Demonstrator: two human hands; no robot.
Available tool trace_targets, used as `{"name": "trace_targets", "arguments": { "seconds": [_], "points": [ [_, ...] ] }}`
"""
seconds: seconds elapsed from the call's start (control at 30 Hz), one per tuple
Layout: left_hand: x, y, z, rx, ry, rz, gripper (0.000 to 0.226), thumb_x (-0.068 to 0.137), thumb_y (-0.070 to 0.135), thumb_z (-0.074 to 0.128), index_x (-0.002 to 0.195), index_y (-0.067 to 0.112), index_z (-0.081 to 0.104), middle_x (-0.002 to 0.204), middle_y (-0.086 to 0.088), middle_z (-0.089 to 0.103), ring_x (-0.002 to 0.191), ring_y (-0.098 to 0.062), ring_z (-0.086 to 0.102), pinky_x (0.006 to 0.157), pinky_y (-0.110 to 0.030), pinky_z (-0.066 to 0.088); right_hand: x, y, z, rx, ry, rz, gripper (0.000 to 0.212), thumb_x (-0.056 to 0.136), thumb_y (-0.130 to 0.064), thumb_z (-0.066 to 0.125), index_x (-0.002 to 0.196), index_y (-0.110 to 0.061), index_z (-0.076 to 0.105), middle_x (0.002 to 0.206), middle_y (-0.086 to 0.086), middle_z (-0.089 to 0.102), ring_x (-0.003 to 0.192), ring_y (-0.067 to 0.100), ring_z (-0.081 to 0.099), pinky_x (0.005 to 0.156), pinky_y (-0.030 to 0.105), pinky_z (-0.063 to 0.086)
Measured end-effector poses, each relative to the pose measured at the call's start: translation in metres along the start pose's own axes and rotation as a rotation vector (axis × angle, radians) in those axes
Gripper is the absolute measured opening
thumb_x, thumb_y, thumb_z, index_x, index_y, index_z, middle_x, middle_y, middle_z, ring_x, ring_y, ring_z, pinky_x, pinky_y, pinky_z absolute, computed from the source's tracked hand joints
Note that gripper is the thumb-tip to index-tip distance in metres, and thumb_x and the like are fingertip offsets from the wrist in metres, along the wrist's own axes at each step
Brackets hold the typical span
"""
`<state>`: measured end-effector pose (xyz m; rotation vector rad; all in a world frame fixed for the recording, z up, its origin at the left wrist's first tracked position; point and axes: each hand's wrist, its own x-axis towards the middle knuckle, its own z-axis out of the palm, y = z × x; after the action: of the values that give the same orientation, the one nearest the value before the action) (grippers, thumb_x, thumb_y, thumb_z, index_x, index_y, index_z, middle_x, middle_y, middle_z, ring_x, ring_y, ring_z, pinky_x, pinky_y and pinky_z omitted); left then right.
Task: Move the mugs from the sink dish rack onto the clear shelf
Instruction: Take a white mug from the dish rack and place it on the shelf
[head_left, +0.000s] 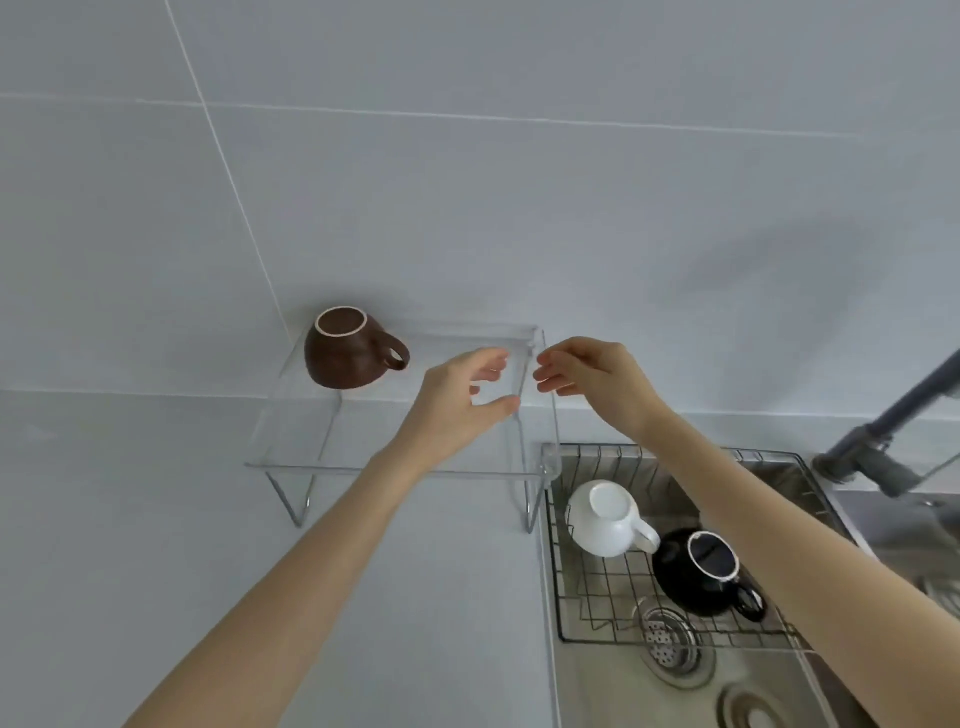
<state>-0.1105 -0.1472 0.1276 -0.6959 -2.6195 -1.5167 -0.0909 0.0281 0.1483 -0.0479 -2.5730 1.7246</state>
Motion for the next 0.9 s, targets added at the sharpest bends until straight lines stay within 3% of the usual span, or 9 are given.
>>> {"name": "trace_targets", "arguments": {
  "seconds": [0.23,0.33,0.43,0.53,0.7,0.9],
  "points": [
    [-0.047,0.036,0.104,-0.038,-0.274,0.018,0.043,0.076,0.018,0.069,0.117,0.014,0.058,0.119,-0.002,0.063,0.099,-0.003,0.056,0.077,0.001,0.041,-0.078,0.067,-0.067,-0.088,0.096,0.153,0.017,0.087,-0.008,0.053,0.078,-0.018,0.063,0.077,0.003,0.067,0.073,0.019,0.064,0.071,0.028,0.051],
    [-0.055,0.036,0.143,-0.005,-0.352,-0.015,0.046,0.076,0.017,0.068,0.119,0.013,0.056,0.121,-0.005,0.062,0.105,-0.009,0.056,0.087,-0.013,0.043,-0.098,0.106,-0.084,-0.178,0.103,0.249,0.012,0.084,-0.011,0.056,0.087,-0.016,0.067,0.076,0.005,0.068,0.075,0.02,0.062,0.075,0.032,0.051],
    [-0.054,0.026,0.177,0.085,-0.421,-0.097,0.062,0.072,0.02,0.071,0.128,0.012,0.046,0.133,-0.008,0.051,0.121,-0.021,0.047,0.099,-0.028,0.036,-0.111,0.138,-0.092,-0.339,0.071,0.319,0.018,0.086,-0.02,0.056,0.099,-0.02,0.068,0.089,0.002,0.071,0.086,0.016,0.064,0.083,0.03,0.052],
    [-0.045,0.005,0.201,0.2,-0.484,-0.193,0.076,0.072,0.018,0.071,0.136,0.01,0.032,0.143,-0.009,0.037,0.129,-0.025,0.037,0.104,-0.032,0.03,-0.11,0.168,-0.092,-0.383,-0.002,0.346,0.024,0.087,-0.015,0.053,0.107,-0.012,0.065,0.109,0.007,0.071,0.103,0.02,0.063,0.092,0.029,0.046],
    [-0.03,-0.029,0.223,0.294,-0.499,-0.277,0.075,0.074,0.016,0.068,0.137,0.008,0.028,0.144,-0.011,0.033,0.128,-0.026,0.038,0.102,-0.033,0.033,-0.086,0.203,-0.088,-0.439,-0.056,0.346,0.027,0.087,-0.014,0.05,0.11,-0.01,0.062,0.11,0.011,0.069,0.101,0.025,0.062,0.089,0.035,0.05],
    [-0.04,-0.045,0.249,0.366,-0.474,-0.137,0.068,0.075,0.014,0.068,0.134,0.012,0.034,0.149,-0.007,0.026,0.134,-0.026,0.032,0.099,-0.039,0.04,-0.085,0.238,-0.095,-0.588,-0.127,0.323,0.029,0.086,-0.019,0.055,0.114,-0.011,0.059,0.118,0.009,0.065,0.11,0.025,0.056,0.092,0.038,0.047]
  ]
}}
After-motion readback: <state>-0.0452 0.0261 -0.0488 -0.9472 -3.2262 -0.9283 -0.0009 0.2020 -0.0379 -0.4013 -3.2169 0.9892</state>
